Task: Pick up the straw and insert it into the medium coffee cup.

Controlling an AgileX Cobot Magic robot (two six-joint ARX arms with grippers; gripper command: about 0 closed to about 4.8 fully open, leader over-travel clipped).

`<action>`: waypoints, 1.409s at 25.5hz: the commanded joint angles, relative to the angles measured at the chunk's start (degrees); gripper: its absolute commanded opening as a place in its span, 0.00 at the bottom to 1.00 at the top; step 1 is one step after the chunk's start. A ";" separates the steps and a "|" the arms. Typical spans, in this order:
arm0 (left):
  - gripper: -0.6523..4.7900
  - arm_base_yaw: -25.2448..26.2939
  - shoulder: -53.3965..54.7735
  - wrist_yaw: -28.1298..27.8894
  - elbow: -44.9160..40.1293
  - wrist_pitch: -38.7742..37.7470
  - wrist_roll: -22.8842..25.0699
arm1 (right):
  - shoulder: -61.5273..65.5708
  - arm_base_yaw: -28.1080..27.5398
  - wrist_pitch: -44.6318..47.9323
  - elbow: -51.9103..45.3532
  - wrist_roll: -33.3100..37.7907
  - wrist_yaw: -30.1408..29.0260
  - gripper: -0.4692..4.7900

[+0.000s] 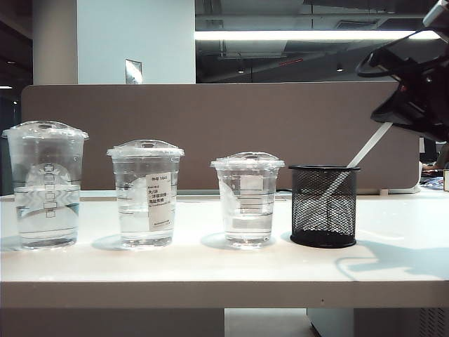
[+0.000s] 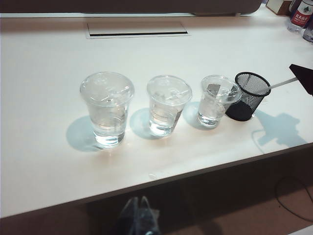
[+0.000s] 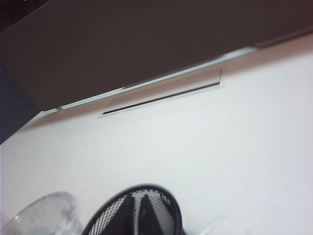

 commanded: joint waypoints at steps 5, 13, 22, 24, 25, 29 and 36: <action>0.11 0.04 0.02 0.02 0.15 0.31 0.20 | -0.11 0.00 -3.98 9.64 -5.22 -2.93 0.15; 0.11 0.04 0.02 0.02 0.15 0.33 0.20 | -1.66 0.00 -14.91 21.68 -10.97 -14.25 0.15; 0.11 0.04 0.02 0.02 0.15 0.33 0.22 | -4.35 0.07 -38.18 43.25 -19.67 -21.92 0.15; 0.11 0.04 0.02 0.02 0.15 0.33 0.20 | -4.24 0.13 -39.26 46.86 -19.67 -22.12 0.15; 0.11 0.04 0.02 0.02 0.15 0.31 0.20 | -3.98 0.33 -39.34 48.24 -19.61 -22.47 0.15; 0.11 0.04 0.02 0.02 0.15 0.33 0.22 | -0.59 4.57 -41.53 53.68 -19.63 -24.46 0.15; 0.11 0.04 0.02 0.04 0.15 0.31 0.20 | 6.80 12.94 -41.46 57.37 -19.63 -24.26 0.15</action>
